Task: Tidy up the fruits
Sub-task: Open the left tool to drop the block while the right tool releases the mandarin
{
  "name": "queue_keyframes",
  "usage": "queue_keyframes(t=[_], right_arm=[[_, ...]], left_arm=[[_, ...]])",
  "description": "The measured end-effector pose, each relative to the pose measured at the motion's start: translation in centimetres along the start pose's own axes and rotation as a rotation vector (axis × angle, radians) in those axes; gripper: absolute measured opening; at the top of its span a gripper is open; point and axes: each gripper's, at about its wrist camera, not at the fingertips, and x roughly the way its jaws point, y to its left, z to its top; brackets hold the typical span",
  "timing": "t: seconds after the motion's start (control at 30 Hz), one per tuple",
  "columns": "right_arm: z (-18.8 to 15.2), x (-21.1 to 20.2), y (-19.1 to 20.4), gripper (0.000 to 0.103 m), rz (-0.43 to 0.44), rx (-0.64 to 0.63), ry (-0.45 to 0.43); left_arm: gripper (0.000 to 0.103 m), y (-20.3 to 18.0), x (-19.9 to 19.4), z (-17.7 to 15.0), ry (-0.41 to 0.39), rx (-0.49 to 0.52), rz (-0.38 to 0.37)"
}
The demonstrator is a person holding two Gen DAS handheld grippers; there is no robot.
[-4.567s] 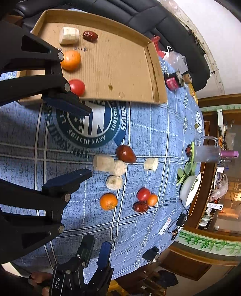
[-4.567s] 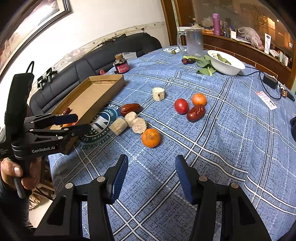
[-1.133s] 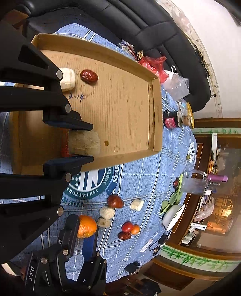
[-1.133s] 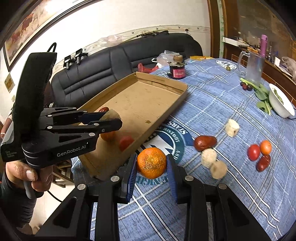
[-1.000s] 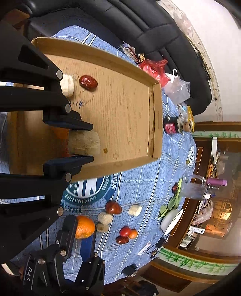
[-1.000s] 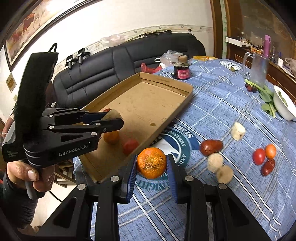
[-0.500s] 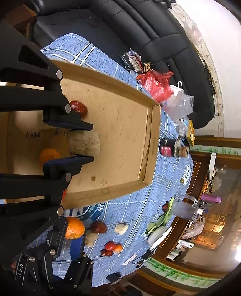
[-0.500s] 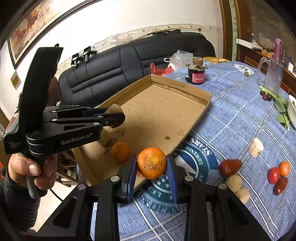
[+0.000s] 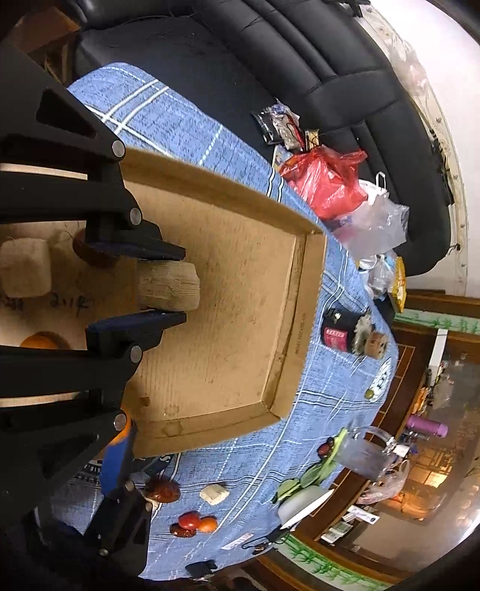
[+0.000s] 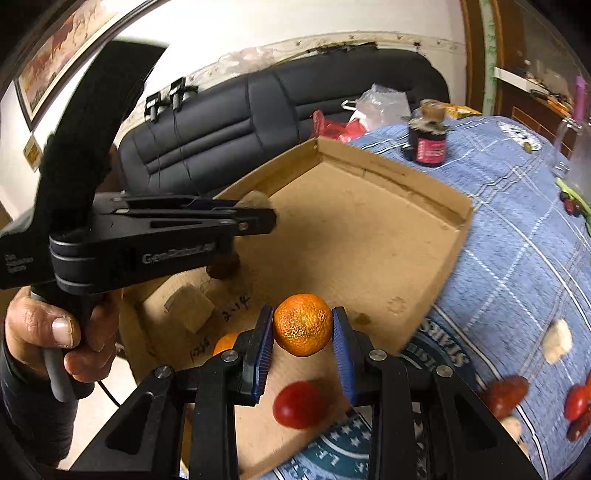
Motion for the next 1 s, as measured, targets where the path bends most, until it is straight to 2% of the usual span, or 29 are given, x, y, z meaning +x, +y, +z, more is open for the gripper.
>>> queue_keyframes(t=[0.17, 0.5, 0.57, 0.6, 0.67, 0.7, 0.73, 1.0], right_arm=[[0.0, 1.3, 0.1, 0.031, -0.002, -0.014, 0.027], [-0.3, 2.6, -0.3, 0.032, -0.018, -0.031, 0.058], [-0.3, 2.5, -0.3, 0.034, -0.014, -0.026, 0.057], [-0.3, 2.4, -0.3, 0.038, -0.011, -0.024, 0.053], [-0.4, 1.8, -0.4, 0.044, -0.018, -0.022, 0.045], [-0.5, 1.6, -0.3, 0.050, -0.020, -0.022, 0.042], [-0.5, 1.2, -0.3, 0.051, -0.022, -0.022, 0.034], [-2.0, -3.2, 0.2, 0.051, -0.023, -0.007, -0.031]], left_arm=[[0.024, -1.2, 1.5, -0.2, 0.041, 0.045, 0.013], [0.025, -1.6, 2.9, -0.1, 0.122, 0.069, 0.023], [0.028, -1.8, 3.1, -0.1, 0.135, 0.074, 0.030], [0.032, -1.8, 3.0, -0.1, 0.134, 0.075, 0.044], [0.048, -1.7, 2.8, -0.1, 0.133, 0.067, 0.052], [0.059, -1.5, 2.7, -0.2, 0.129, 0.057, 0.053], [0.062, -1.3, 2.3, -0.2, 0.119, 0.046, 0.057], [0.062, -1.1, -0.7, -1.0, 0.035, 0.016, 0.082]])
